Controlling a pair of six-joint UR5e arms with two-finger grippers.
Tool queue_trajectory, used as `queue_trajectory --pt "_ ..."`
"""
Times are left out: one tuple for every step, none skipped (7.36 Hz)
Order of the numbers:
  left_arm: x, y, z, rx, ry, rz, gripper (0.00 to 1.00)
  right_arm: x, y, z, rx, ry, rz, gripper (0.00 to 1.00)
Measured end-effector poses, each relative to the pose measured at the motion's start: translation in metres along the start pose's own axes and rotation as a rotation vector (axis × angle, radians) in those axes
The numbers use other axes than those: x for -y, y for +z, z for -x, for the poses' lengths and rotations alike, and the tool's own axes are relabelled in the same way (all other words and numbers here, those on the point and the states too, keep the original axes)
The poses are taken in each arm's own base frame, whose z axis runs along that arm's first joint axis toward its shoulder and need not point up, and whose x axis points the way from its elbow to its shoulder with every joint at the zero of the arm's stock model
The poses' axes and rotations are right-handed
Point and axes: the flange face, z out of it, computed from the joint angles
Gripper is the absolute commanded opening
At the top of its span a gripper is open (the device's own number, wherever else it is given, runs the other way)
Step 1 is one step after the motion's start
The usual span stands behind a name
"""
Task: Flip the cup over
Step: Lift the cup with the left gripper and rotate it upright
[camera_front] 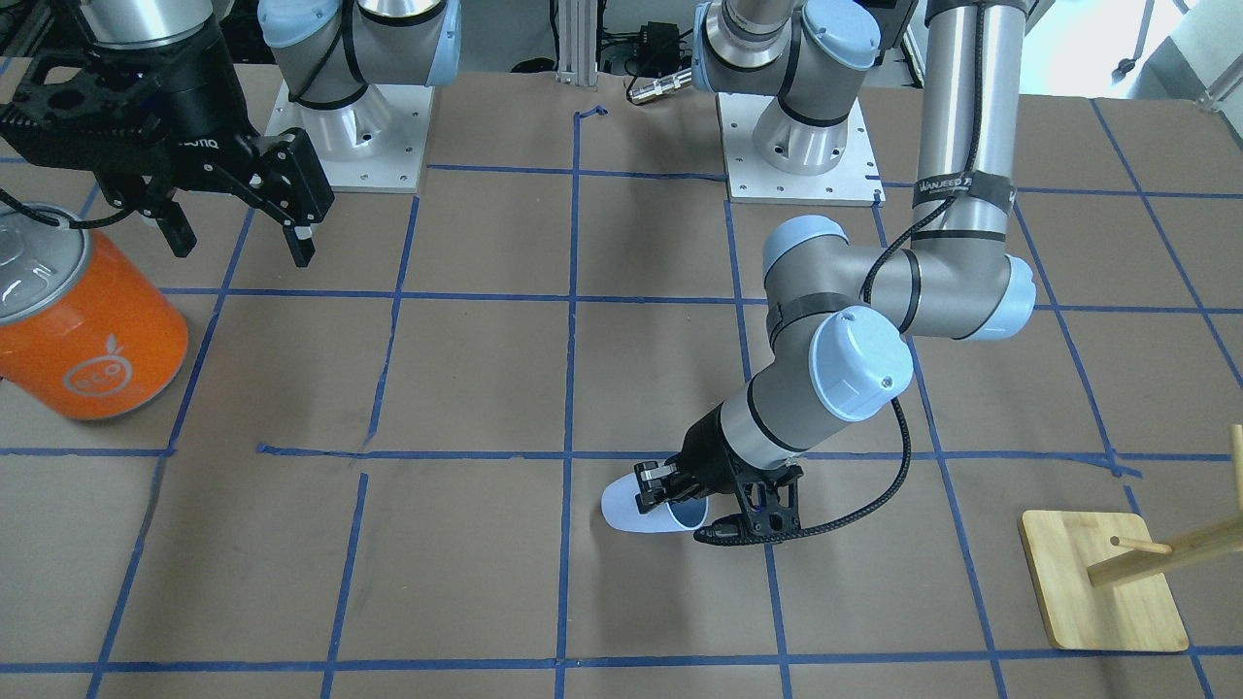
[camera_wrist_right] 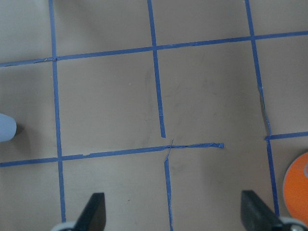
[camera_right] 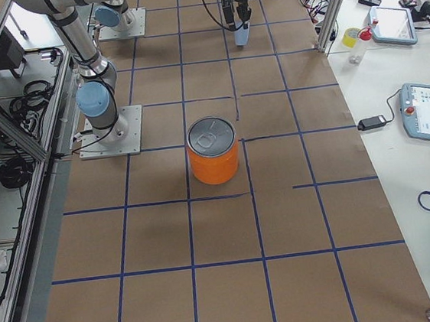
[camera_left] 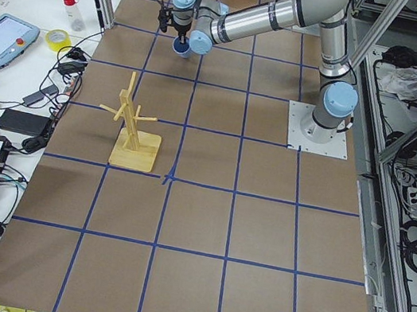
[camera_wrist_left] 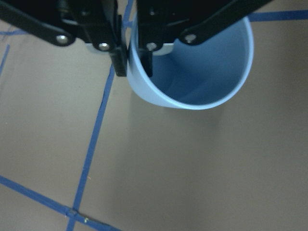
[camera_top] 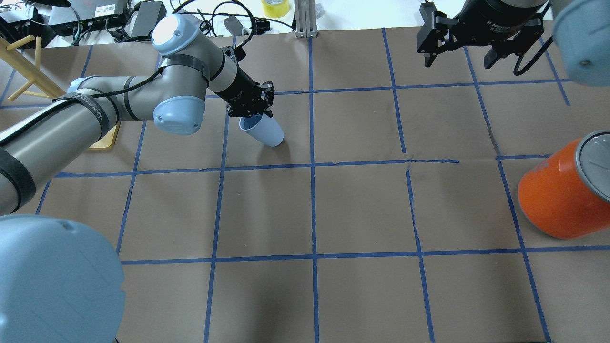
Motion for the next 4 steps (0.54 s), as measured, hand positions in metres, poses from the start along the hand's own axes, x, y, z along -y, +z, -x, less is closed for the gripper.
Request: queue_trajectory --pt "0.001 -0.011 -0.001 0.071 0.016 -0.043 0.00 -0.001 0.000 0.000 0.004 0.002 0.003 1.00" --pt "0.001 -0.024 -0.003 0.130 0.035 -0.086 0.00 -0.002 0.001 0.000 0.006 0.004 0.006 1.00" --pt "0.002 -0.035 -0.003 0.186 0.063 -0.127 0.00 -0.003 0.002 0.000 0.006 0.004 0.011 1.00" --pt "0.007 -0.046 0.002 0.256 0.118 -0.167 0.00 -0.003 0.003 0.001 0.008 0.002 0.011 1.00"
